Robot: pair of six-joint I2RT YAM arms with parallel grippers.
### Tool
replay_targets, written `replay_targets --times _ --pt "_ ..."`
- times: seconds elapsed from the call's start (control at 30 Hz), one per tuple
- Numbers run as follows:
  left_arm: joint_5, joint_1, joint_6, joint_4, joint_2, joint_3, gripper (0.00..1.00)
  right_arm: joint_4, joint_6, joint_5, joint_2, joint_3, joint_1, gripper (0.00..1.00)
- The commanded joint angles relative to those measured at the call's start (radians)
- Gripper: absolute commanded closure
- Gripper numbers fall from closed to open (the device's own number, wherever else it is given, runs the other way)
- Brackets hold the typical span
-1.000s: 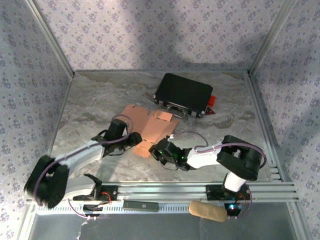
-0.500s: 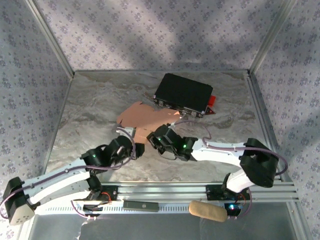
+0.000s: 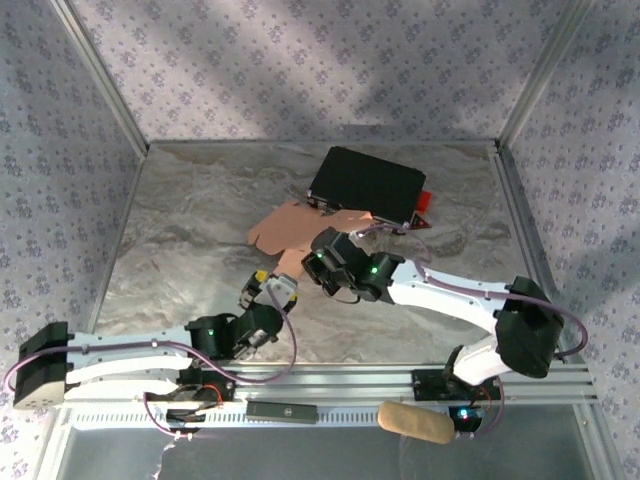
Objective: Fold the paper box
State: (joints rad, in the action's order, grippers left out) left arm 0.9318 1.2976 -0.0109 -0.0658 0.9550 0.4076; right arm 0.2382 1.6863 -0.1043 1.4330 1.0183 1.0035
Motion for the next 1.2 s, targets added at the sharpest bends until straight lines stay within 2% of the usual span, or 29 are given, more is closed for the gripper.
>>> replay_targets --times 0.0,0.17,0.27,0.47,0.5,0.73,0.77,0.87,0.93,1.03,1.17 --pt "-0.003 -0.027 0.115 -0.153 0.013 0.017 0.37 0.069 -0.009 -0.002 -0.03 0.026 -0.003 1.0" --pt "-0.057 -0.039 0.152 -0.198 0.058 0.03 0.42 0.076 -0.007 -0.001 -0.043 0.03 0.001 1.0" --pt "-0.112 -0.039 0.16 -0.213 0.084 0.037 0.51 0.075 -0.004 -0.003 -0.052 0.029 0.001 1.0" --pt "-0.112 -0.042 0.191 -0.259 0.112 0.039 0.55 0.079 -0.001 0.0 -0.067 0.031 -0.002 1.0" --pt "-0.116 -0.045 0.196 -0.26 0.117 0.045 0.58 0.078 0.0 0.0 -0.069 0.031 -0.002 1.0" --pt "-0.152 -0.057 0.213 -0.26 0.141 0.082 0.98 0.096 -0.01 -0.001 -0.088 0.048 -0.009 1.0" --pt "-0.153 -0.059 0.211 -0.261 0.134 0.084 1.0 0.1 -0.023 -0.002 -0.096 0.049 -0.015 0.98" --pt "-0.178 -0.082 0.171 -0.204 0.095 0.105 1.0 0.117 -0.132 -0.041 -0.148 0.087 -0.022 0.56" --pt "-0.196 -0.092 0.155 -0.183 0.063 0.111 1.0 0.181 -0.195 -0.068 -0.186 0.135 -0.024 0.4" --pt "-0.213 -0.107 0.127 -0.146 0.017 0.118 1.0 0.282 -0.227 -0.113 -0.269 0.15 -0.034 0.27" --pt "-0.255 -0.125 0.102 -0.122 -0.022 0.116 1.0 0.242 -0.219 -0.131 -0.417 0.023 -0.082 0.24"
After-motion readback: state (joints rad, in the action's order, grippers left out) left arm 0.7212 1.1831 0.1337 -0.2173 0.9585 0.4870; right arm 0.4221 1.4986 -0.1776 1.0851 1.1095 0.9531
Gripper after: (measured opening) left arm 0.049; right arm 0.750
